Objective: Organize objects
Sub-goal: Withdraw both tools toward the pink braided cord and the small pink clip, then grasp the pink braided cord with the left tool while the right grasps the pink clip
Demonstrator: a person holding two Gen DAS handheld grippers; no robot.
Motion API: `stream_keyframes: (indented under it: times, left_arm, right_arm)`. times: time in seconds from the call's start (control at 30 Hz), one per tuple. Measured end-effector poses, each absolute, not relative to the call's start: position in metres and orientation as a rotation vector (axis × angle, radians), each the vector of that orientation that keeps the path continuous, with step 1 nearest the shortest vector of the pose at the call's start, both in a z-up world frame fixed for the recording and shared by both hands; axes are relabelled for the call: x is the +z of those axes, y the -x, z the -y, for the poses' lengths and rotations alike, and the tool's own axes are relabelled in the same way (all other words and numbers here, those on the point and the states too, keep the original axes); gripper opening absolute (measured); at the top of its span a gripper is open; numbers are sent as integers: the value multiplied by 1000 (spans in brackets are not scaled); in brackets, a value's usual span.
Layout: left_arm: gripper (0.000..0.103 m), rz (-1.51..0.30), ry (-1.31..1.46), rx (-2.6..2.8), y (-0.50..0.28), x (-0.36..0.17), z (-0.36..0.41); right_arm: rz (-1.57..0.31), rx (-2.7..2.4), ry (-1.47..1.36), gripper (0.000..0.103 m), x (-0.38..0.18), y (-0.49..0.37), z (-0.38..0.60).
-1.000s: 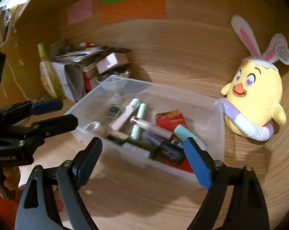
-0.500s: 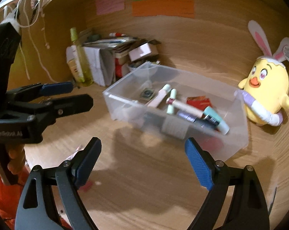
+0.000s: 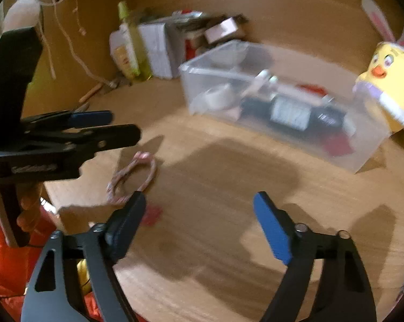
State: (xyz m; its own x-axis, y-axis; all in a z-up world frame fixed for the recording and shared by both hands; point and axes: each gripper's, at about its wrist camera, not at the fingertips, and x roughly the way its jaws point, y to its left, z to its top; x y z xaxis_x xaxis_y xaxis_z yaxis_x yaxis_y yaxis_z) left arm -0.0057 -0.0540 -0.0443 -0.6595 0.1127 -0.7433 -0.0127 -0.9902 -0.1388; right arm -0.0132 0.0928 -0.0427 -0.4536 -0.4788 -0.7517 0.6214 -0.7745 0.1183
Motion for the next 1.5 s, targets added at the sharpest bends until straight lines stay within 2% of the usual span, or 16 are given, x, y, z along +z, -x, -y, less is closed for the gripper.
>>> stream_keyframes:
  times: [0.17, 0.23, 0.37, 0.43, 0.57, 0.63, 0.7, 0.93, 1.07, 1.27, 1.43, 1.5]
  left_arm:
    - [52, 130, 1282, 2755, 1, -55, 45]
    - [47, 90, 1295, 2743, 2, -60, 40]
    - [31, 61, 1341, 2735, 9, -69, 38]
    - [30, 63, 1350, 2731, 12, -72, 39]
    - [27, 47, 1344, 2741, 16, -71, 38]
    - [17, 36, 1333, 2750, 17, -72, 36]
    - [15, 55, 1325, 2773, 17, -72, 37]
    - [15, 117, 1260, 2812, 14, -54, 44]
    - [15, 93, 1218, 2851, 12, -42, 39]
    - [15, 125, 1165, 2858, 11, -29, 40]
    - [15, 155, 1203, 2817, 14, -35, 42]
    - [15, 197, 1224, 2774, 15, -41, 45]
  right_arm:
    - [-234, -2159, -1109, 61, -55, 3, -84]
    - [-246, -2139, -1111, 58, -57, 0, -80]
    - [-265, -2118, -1100, 50, -59, -5, -75]
    - [-274, -2111, -1093, 47, -59, -6, -72]
    - [-309, -2098, -1069, 33, -60, -9, -64]
    - [-330, -2098, -1055, 29, -60, -10, -60]
    - [-348, -2095, -1039, 16, -61, -11, -58]
    - [-325, -2136, -1052, 16, -59, 1, -69]
    - [-303, -2181, -1048, 10, -53, 10, -81]
    - [-272, -2259, -1040, 9, -45, 22, -102]
    - [-216, -2235, -1062, 9, -41, 32, -113]
    - [-196, -2205, -1089, 16, -43, 37, -113]
